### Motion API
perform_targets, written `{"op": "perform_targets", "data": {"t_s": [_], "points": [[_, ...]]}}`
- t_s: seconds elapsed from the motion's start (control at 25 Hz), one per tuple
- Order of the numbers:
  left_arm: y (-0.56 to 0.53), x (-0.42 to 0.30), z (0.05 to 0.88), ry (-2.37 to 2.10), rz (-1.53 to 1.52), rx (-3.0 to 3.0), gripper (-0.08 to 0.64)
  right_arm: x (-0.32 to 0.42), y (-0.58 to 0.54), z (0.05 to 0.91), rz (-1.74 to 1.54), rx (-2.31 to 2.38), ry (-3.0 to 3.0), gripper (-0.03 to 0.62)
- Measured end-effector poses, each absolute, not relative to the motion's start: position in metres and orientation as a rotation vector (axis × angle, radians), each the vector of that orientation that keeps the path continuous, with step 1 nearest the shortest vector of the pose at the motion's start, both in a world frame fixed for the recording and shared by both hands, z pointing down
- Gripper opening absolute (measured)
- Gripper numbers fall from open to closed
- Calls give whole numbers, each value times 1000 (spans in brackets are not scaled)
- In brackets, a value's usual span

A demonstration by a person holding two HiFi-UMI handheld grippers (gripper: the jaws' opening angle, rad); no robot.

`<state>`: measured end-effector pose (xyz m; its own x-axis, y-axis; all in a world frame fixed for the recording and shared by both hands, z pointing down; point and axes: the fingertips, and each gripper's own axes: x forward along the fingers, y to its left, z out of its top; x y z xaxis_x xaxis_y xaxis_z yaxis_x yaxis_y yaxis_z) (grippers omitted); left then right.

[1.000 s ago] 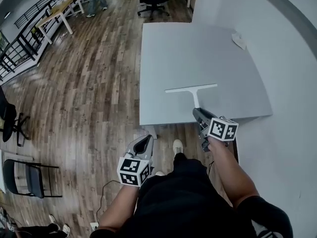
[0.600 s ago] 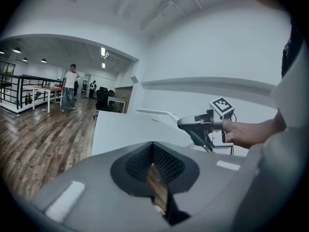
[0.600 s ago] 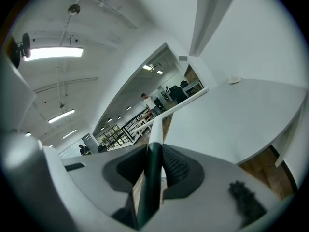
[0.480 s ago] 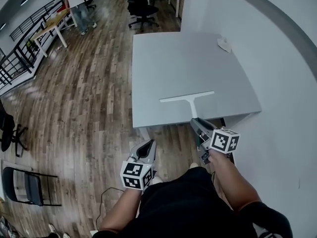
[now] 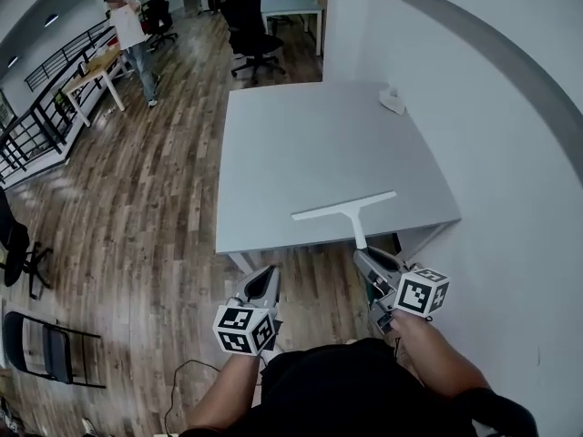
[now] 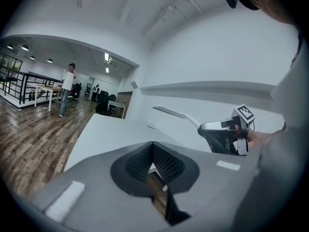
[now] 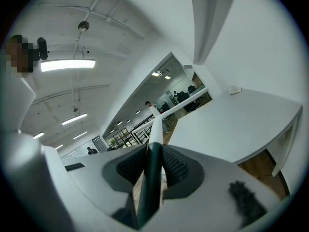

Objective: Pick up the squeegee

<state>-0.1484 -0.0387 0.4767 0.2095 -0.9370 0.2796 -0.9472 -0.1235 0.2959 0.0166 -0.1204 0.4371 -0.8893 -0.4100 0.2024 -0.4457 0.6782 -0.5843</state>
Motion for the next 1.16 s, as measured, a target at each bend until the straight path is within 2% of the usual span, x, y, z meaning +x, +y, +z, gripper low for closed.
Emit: {"op": "perform_targets", "data": {"t_s": [0.2,0.4,1.16], "points": [[-59,-93,475,-1711,87,2130,6,74,-123,443,1021,749,-2812,106],[-67,-71,478,-1653,143,2150,6,102,-133,451,1078,817,-2810,106],[-61,-97,481,-1619,244,2186,6,77,-125,469,1122,879,-2804,106]]}}
